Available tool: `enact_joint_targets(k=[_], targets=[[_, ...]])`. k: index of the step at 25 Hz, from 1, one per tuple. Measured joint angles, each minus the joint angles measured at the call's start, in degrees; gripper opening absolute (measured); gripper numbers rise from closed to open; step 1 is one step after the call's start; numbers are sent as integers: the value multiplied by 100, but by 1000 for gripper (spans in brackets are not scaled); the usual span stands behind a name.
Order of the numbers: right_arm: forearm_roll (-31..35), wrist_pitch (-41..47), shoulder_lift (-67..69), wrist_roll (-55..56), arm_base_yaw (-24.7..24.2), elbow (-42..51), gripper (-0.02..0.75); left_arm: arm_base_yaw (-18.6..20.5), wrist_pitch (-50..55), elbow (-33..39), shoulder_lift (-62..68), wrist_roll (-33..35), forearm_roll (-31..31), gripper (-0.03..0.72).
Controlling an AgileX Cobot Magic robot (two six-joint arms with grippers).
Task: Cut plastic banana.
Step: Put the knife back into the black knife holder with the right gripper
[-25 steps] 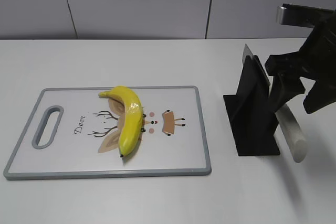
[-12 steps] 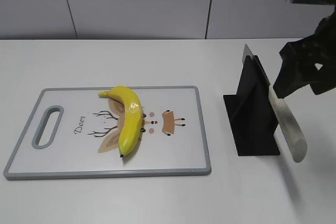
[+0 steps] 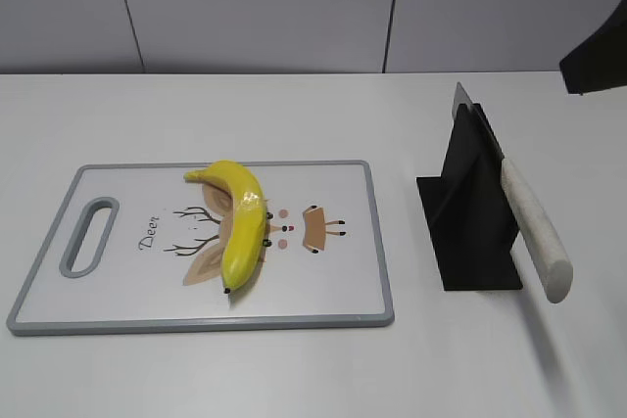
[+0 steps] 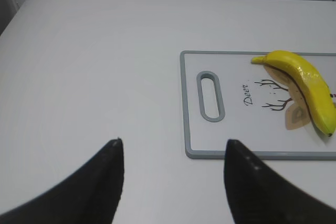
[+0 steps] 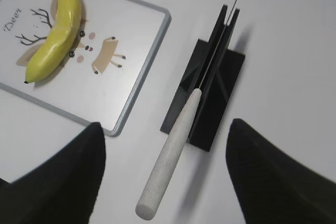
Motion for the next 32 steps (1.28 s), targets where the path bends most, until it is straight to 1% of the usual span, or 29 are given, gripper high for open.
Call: enact_joint_targets(k=[4, 8, 16, 20, 29, 32], targets=[[230, -541, -874, -675, 0, 611, 541, 0, 0, 0, 0, 0, 0, 583], [310, -910, -1843, -887, 0, 1348, 541, 0, 0, 0, 0, 0, 0, 583], [361, -1081, -3790, -1353, 0, 2470, 541, 0, 0, 0, 0, 0, 0, 583], [451, -843, -4587, -1372, 0, 2741, 541, 0, 0, 0, 0, 0, 0, 583], [459, 153, -6053, -1374, 0, 2777, 541, 0, 0, 0, 0, 0, 0, 583], [294, 445, -6344, -1015, 0, 2777, 541, 0, 0, 0, 0, 0, 0, 583]])
